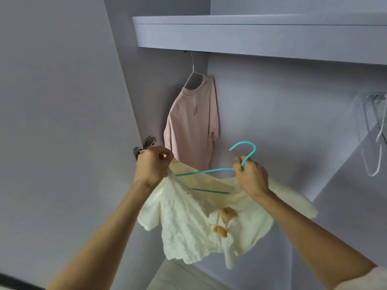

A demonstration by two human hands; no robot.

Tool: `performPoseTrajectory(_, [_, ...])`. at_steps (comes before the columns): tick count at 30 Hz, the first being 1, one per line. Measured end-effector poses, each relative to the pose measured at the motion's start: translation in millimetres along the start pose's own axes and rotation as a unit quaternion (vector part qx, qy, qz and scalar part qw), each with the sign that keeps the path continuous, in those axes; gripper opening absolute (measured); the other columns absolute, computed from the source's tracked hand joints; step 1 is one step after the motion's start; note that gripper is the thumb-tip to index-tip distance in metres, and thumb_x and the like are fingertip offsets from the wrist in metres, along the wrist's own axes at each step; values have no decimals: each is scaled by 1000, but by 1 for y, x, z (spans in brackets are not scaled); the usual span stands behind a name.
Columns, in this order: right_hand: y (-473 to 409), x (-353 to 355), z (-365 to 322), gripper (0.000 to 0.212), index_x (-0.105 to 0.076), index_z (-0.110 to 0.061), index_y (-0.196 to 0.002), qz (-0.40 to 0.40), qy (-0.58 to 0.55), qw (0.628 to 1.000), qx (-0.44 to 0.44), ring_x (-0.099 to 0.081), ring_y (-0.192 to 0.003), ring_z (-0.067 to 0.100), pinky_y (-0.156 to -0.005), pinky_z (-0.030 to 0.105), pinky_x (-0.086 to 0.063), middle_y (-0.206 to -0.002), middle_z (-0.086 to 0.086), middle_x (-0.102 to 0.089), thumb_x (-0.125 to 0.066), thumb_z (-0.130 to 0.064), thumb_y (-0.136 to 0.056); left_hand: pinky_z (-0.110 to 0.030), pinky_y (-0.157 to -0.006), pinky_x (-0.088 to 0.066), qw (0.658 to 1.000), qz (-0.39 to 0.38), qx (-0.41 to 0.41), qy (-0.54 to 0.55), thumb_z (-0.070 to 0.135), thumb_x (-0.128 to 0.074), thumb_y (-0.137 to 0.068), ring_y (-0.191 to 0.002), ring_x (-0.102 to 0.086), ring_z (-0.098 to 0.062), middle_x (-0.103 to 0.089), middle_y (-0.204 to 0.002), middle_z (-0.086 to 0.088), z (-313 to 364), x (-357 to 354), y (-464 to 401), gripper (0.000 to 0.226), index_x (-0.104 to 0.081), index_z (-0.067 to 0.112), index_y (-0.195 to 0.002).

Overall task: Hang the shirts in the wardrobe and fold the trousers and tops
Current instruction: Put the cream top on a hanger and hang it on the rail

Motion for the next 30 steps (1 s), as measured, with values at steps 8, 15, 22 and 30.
performPoseTrajectory(8, [0, 2, 9, 39, -42, -5, -60, 4, -85, 996, -28, -57, -76, 46, -62, 40, -36, -70, 31, -59, -48, -22, -95, -28, -79, -47, 999, 7, 8, 32, 19, -59, -89, -89, -64, -20, -67, -89, -1, -14, -7, -7, 14, -68, 14, -98])
performPoseTrajectory(15, [-2, 15, -5, 47, -33, -10, -54, 6, -121, 993, 12, -39, -52, 26, -55, 34, -27, -51, 6, -41, -51, -28, -94, -49, -111, -12, 956, -159, -104, -223, 39, -40, -97, -123, -43, -22, -51, -128, 2, -28, -58, 13, 41, -46, 26, -135])
performPoseTrajectory(22, [16, 39, 38, 24, -59, -2, -113, -25, -161, 985, 58, -60, -103, 20, -92, 25, -42, -112, 9, -64, -54, -4, -90, -46, -109, -15, 980, -40, -131, -142, 7, -48, -94, -91, -61, -32, -63, -94, -8, -36, -66, 5, 22, -67, 7, -106])
performPoseTrajectory(30, [30, 31, 106, 27, -47, -14, -115, -185, 208, 957, 79, -55, -105, 22, -78, 31, -34, -115, 0, -59, -29, -28, -100, -57, -108, -14, 989, -56, -93, -101, 6, -47, -95, -96, -60, -38, -64, -104, -14, -40, -79, -30, 22, -65, 2, -108])
Point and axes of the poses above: each hand's wrist, its own y-axis away from the middle knuckle, its own x-axis out of the back of the hand, z = x × y, the point moved 3 cm from there along -y, towards the middle knuckle
